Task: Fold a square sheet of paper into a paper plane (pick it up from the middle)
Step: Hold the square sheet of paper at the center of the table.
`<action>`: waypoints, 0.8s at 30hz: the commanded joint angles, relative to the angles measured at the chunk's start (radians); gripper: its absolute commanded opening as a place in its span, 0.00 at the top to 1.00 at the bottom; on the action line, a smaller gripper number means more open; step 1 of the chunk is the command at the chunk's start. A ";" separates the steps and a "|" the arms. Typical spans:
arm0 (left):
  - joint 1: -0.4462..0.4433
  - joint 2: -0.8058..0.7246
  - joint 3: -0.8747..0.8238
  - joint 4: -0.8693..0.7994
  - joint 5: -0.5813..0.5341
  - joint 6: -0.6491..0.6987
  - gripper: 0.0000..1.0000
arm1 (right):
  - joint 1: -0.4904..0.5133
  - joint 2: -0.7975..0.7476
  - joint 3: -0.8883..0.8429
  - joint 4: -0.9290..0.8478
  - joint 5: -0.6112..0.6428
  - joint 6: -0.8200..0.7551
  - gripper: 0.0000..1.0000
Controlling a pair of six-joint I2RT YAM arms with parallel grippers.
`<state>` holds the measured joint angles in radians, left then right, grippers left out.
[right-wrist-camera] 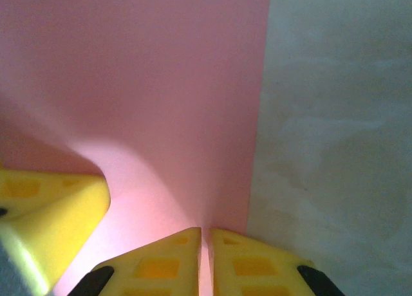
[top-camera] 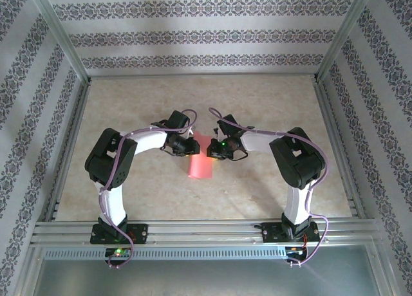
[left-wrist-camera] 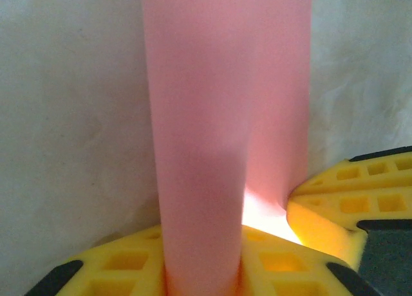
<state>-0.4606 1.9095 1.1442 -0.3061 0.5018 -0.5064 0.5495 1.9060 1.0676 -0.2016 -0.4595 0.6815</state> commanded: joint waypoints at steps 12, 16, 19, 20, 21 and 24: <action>-0.032 -0.161 -0.001 -0.175 -0.209 -0.104 0.43 | 0.018 0.041 0.002 -0.047 0.071 0.079 0.86; -0.055 -0.127 0.024 -0.217 -0.254 -0.105 0.39 | 0.018 0.041 0.005 -0.043 0.062 0.083 0.84; -0.067 -0.096 0.045 -0.246 -0.281 -0.103 0.39 | 0.018 0.041 0.007 -0.040 0.056 0.086 0.81; -0.070 -0.088 0.051 -0.251 -0.283 -0.100 0.38 | 0.018 0.041 0.008 -0.038 0.055 0.088 0.80; -0.073 -0.078 0.059 -0.258 -0.288 -0.098 0.38 | 0.016 0.041 0.008 -0.038 0.054 0.090 0.79; -0.075 -0.052 0.079 -0.283 -0.294 -0.095 0.36 | 0.012 0.034 0.005 -0.029 0.039 0.098 0.77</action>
<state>-0.5247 1.8374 1.1877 -0.5201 0.2481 -0.5953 0.5591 1.9095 1.0744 -0.1974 -0.4496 0.7643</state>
